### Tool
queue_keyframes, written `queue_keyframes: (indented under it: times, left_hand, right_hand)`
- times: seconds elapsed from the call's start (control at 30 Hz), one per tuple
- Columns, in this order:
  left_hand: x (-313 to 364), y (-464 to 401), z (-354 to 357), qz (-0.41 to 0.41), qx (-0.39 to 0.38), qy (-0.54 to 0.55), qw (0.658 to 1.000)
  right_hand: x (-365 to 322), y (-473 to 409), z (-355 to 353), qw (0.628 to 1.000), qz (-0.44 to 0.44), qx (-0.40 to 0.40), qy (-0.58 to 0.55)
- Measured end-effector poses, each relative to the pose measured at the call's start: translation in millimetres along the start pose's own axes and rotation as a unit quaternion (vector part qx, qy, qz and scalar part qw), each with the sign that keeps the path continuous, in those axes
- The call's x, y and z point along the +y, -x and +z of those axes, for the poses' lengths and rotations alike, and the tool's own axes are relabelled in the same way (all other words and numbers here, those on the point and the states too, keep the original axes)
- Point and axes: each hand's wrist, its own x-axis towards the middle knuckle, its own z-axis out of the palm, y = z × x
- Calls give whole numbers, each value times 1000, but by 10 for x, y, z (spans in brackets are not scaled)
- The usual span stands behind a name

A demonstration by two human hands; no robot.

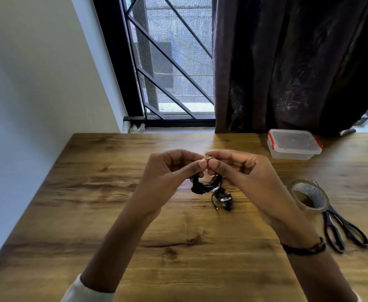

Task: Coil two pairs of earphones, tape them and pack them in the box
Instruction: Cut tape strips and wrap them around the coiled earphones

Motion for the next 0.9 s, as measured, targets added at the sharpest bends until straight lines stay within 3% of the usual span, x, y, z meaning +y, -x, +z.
queue_keyframes:
  times: [0.13, 0.3, 0.47, 0.57, 0.73, 0.9]
  left_hand:
    - [-75, -24, 42, -49, -6, 52, 997]
    - [-338, 8, 77, -147, -18, 131, 980]
    - [-890, 147, 103, -238, 34, 157, 958]
    - [-1171, 138, 114, -277, 86, 122, 949]
    - [-1437, -129, 97, -253, 100, 87, 958]
    - [-1751, -442, 75, -213, 131, -57, 967]
  right_hand:
    - [58, -46, 29, 999, -6, 39, -14]
    - [305, -114, 44, 992, 61, 91, -63]
    - [807, -1, 5, 979, 189, 16, -71]
    - [1193, -4, 30, 972, 227, 26, -54]
    - [1400, -267, 65, 977, 172, 68, 108]
    - [1533, -630, 92, 946, 110, 66, 298]
